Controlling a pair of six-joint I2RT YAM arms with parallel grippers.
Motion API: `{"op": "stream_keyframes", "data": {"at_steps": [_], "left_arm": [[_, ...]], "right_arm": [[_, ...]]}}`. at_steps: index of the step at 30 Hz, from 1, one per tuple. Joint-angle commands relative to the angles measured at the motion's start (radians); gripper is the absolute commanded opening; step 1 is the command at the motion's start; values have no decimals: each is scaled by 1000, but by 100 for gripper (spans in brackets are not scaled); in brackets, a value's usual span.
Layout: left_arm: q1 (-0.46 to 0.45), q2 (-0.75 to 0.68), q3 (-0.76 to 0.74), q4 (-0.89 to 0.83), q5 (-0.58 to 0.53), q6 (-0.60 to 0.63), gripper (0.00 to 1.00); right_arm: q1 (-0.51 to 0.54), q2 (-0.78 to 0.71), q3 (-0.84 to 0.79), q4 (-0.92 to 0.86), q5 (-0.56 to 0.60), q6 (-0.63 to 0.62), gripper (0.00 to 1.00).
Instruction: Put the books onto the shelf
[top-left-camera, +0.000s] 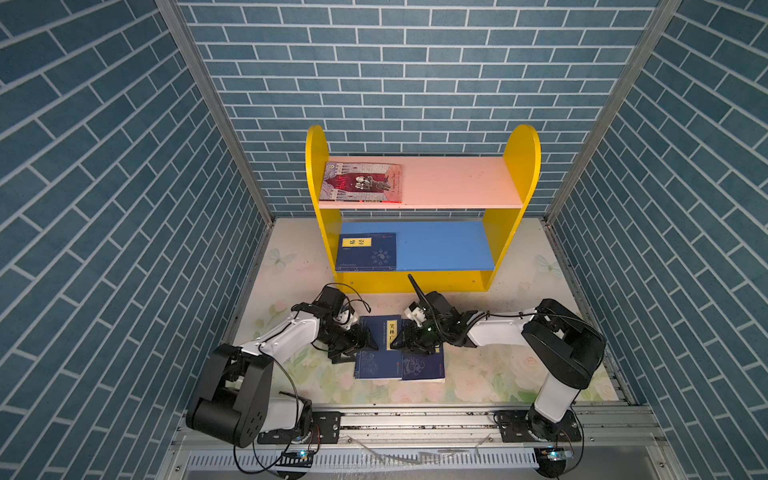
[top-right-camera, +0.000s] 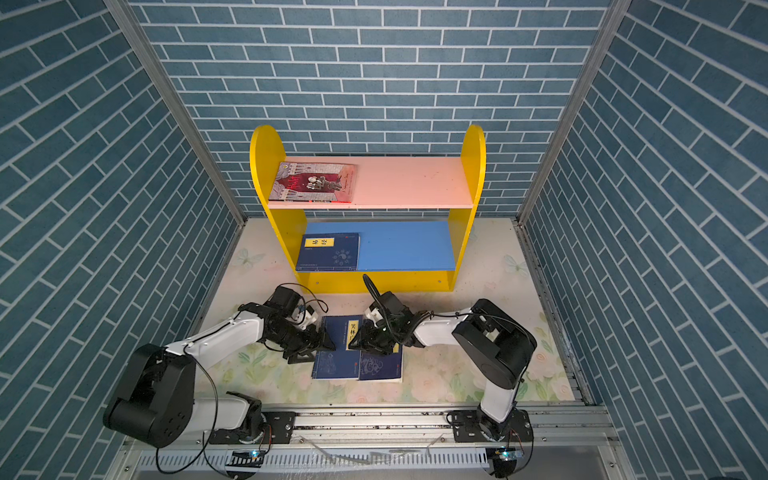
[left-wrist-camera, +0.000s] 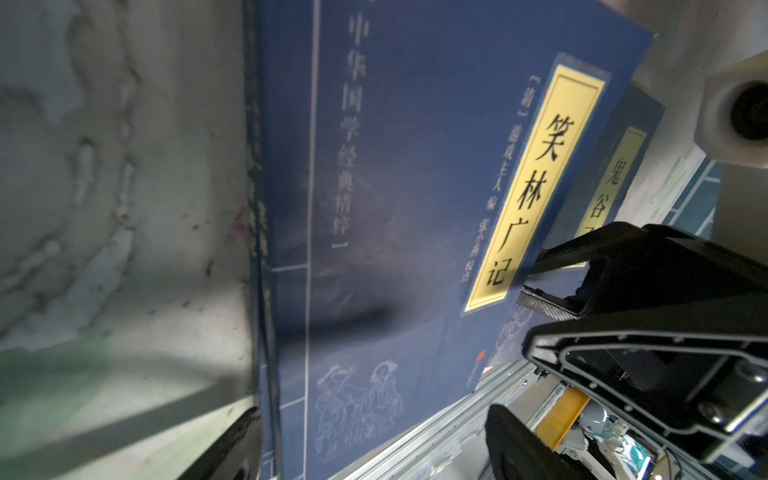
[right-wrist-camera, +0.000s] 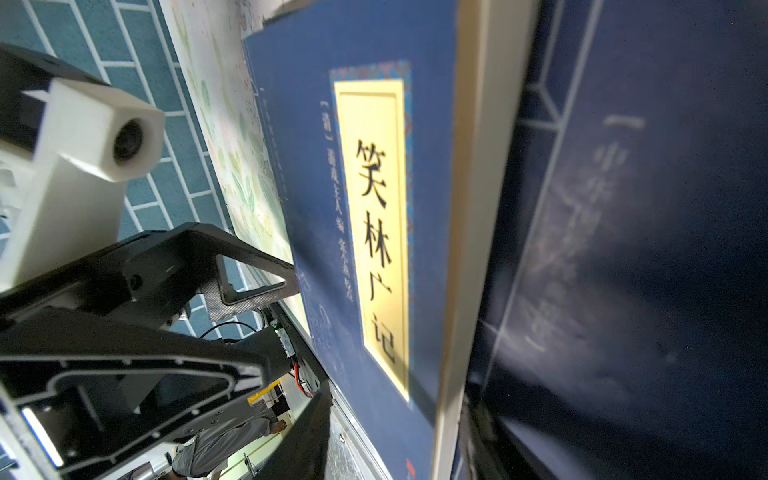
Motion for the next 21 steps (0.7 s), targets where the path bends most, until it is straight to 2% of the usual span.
{"op": "stream_keyframes", "data": {"at_steps": [1, 10, 16, 21], "left_arm": [[-17, 9, -7, 45, 73, -21, 86], [-31, -1, -3, 61, 89, -19, 86], [-38, 47, 12, 98, 117, -37, 86], [-39, 62, 19, 103, 105, -31, 86]], "right_arm": [[-3, 31, -26, -84, 44, 2, 52], [-5, 11, -18, -92, 33, -4, 52], [-4, -3, -22, -84, 8, -12, 52], [-4, -43, -65, 7, -16, 15, 51]]}}
